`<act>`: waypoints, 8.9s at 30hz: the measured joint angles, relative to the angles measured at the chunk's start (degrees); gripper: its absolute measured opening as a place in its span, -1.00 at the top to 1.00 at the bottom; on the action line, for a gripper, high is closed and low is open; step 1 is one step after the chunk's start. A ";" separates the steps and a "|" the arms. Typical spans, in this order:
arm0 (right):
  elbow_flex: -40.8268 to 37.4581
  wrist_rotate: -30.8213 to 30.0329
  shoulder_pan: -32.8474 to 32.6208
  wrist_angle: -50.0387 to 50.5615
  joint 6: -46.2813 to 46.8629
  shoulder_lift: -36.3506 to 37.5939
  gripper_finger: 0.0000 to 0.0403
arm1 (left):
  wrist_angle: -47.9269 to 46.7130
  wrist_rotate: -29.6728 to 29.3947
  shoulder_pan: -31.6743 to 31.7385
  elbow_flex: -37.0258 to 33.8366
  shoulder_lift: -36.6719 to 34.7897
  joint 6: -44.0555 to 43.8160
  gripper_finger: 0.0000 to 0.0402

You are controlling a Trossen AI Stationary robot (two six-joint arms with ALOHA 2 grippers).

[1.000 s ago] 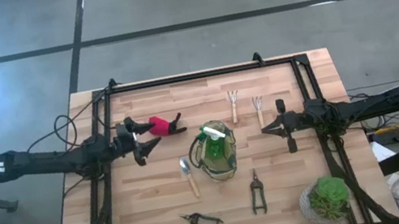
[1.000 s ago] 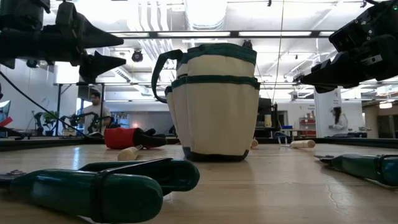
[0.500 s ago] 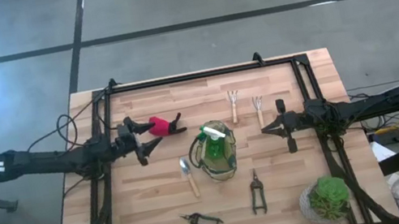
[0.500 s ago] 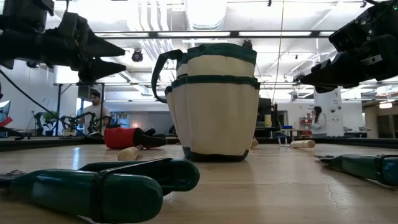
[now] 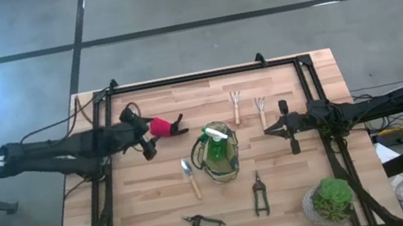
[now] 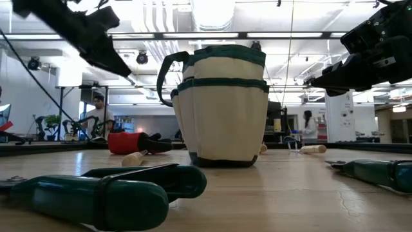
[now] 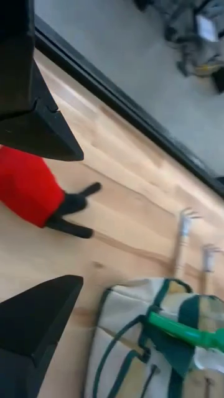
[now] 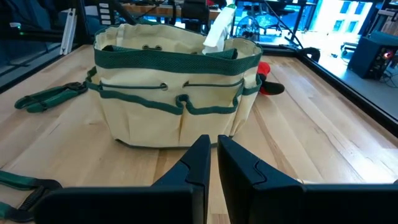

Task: Pick & Place Garden tools in Gardening bag
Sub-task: Put the red glove into the white gardening bag

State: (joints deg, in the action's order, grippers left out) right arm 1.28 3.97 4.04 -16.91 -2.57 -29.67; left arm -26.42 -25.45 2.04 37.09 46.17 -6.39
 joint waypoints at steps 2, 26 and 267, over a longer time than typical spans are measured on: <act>0.00 -0.01 0.01 0.00 0.00 0.00 0.87 | -5.44 -0.02 0.00 4.21 2.53 -1.62 -0.58; 0.00 0.00 -0.01 0.00 0.00 0.00 0.87 | -16.13 -4.92 3.50 13.16 31.44 12.80 -0.58; 0.01 0.00 -0.01 0.39 0.00 -0.04 0.87 | 76.77 34.62 -6.80 1.19 48.31 -0.81 0.66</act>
State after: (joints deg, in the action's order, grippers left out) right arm 1.29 3.97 4.03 -16.51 -2.57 -29.71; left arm 50.35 9.17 -4.75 38.28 94.48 -7.20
